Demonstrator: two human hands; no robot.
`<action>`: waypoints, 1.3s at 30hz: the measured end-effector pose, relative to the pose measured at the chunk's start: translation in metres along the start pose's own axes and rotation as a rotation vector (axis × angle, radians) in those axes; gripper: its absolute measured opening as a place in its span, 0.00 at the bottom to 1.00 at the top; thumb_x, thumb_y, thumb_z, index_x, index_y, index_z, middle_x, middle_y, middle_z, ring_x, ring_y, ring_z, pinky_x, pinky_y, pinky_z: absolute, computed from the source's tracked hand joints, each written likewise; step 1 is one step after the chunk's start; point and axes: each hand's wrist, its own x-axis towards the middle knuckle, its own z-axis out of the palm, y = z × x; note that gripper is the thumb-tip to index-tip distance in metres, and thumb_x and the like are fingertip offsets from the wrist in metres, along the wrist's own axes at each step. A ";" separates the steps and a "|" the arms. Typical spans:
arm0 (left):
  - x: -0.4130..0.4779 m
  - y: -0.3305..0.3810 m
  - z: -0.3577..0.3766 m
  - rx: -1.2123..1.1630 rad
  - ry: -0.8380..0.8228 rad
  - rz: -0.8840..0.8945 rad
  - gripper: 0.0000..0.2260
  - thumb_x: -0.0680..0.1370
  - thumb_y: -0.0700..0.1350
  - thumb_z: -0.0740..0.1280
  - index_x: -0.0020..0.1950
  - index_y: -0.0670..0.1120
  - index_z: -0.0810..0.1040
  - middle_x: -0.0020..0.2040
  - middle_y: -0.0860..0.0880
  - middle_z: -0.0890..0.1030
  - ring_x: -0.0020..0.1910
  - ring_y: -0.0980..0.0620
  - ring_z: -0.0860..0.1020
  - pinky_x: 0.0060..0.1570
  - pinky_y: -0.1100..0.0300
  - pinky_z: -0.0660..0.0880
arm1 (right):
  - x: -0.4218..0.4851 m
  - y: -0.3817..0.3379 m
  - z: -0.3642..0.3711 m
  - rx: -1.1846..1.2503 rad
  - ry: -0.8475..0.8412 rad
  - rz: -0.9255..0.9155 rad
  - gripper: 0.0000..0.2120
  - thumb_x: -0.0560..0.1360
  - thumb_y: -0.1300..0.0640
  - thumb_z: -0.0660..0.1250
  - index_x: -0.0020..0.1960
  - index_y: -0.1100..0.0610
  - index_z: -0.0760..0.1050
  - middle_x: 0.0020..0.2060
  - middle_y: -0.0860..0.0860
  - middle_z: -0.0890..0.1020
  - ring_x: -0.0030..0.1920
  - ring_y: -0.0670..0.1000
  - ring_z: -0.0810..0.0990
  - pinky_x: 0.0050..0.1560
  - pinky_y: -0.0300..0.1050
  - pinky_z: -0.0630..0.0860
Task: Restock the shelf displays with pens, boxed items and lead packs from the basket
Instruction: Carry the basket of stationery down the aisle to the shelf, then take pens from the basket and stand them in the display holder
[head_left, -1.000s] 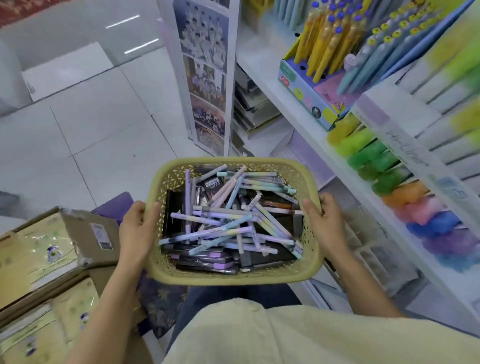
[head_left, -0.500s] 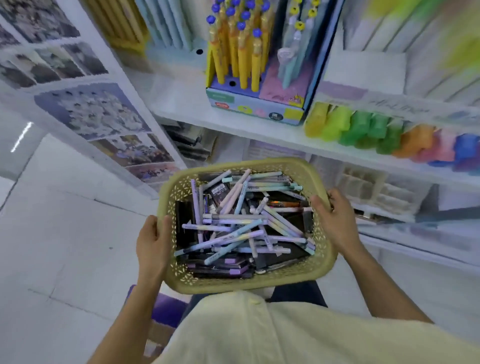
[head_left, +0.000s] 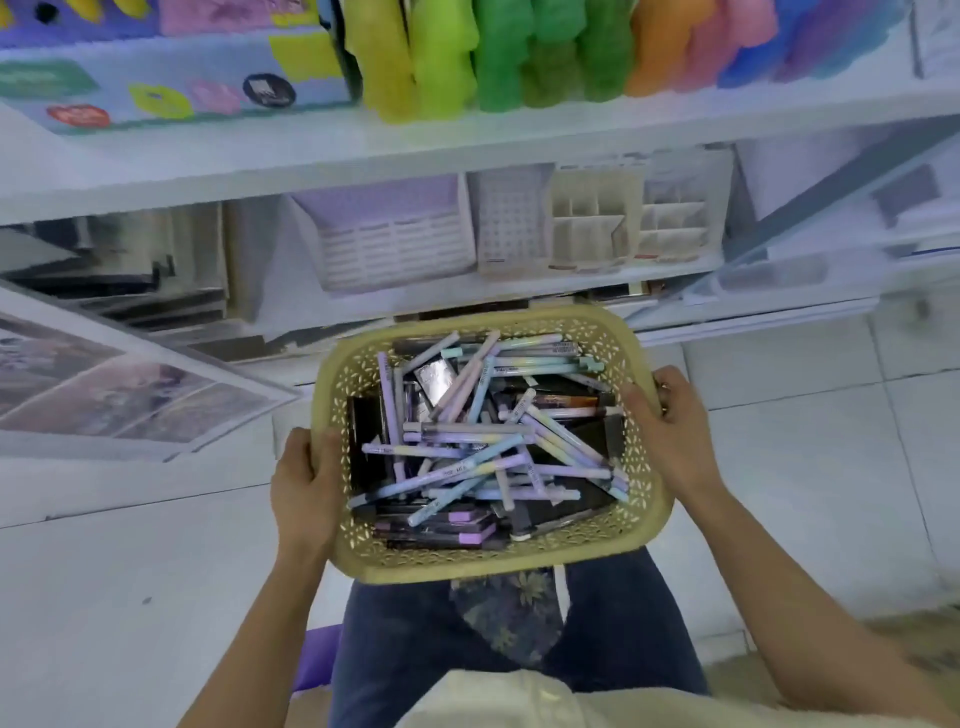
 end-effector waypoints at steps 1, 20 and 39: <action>0.003 -0.010 0.021 0.011 -0.010 0.000 0.17 0.82 0.50 0.60 0.42 0.38 0.67 0.36 0.43 0.74 0.34 0.48 0.69 0.35 0.53 0.67 | 0.008 0.020 0.000 -0.003 0.006 0.015 0.11 0.78 0.54 0.66 0.44 0.59 0.69 0.32 0.51 0.73 0.33 0.49 0.72 0.35 0.44 0.68; 0.181 -0.292 0.344 0.186 -0.108 -0.139 0.15 0.83 0.52 0.57 0.43 0.43 0.70 0.35 0.42 0.76 0.34 0.43 0.73 0.33 0.53 0.66 | 0.228 0.374 0.205 -0.210 -0.042 0.187 0.11 0.80 0.49 0.62 0.50 0.58 0.69 0.38 0.51 0.78 0.38 0.51 0.76 0.32 0.40 0.67; 0.274 -0.384 0.421 0.191 -0.083 -0.094 0.13 0.82 0.51 0.58 0.50 0.41 0.71 0.42 0.43 0.76 0.45 0.39 0.75 0.41 0.49 0.69 | 0.298 0.482 0.309 -0.269 -0.022 0.131 0.11 0.80 0.51 0.62 0.51 0.59 0.68 0.39 0.53 0.76 0.43 0.58 0.77 0.38 0.47 0.67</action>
